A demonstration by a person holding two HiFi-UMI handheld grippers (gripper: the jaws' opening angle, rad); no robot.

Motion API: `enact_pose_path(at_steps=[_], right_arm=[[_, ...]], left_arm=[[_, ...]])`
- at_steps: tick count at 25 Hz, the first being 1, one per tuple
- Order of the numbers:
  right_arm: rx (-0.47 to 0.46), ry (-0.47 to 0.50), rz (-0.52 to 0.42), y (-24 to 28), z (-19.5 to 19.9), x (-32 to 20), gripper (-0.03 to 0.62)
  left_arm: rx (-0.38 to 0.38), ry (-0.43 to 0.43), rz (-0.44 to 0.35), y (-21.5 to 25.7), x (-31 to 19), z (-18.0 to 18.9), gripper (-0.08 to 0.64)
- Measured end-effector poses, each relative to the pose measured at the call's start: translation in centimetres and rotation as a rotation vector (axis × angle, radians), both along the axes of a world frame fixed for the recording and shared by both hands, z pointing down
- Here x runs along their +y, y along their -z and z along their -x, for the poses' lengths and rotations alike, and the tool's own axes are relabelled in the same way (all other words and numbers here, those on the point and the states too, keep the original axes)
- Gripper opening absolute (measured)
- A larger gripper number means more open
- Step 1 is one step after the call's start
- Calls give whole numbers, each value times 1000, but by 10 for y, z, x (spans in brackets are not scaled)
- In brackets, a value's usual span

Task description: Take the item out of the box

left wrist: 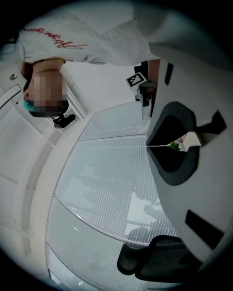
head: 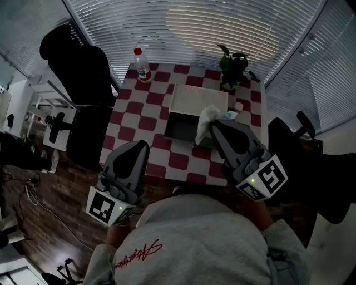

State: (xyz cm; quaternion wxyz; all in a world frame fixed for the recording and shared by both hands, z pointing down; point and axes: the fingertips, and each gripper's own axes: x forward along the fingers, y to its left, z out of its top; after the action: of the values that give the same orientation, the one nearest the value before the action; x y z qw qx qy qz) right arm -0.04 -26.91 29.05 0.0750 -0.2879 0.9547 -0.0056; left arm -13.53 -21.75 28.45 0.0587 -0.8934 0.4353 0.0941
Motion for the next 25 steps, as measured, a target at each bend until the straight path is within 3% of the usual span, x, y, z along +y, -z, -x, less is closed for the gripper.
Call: enact_pose_path(at_steps=[18,25], right_arm=[[12,-164,-4,-2,-56,18,15],[9,-212,-7,0,-74,25,15]], left_arm=[[-19,-138,34,-14,-4,-42,18],[-10,-190,8,-7,-9,-58,17]])
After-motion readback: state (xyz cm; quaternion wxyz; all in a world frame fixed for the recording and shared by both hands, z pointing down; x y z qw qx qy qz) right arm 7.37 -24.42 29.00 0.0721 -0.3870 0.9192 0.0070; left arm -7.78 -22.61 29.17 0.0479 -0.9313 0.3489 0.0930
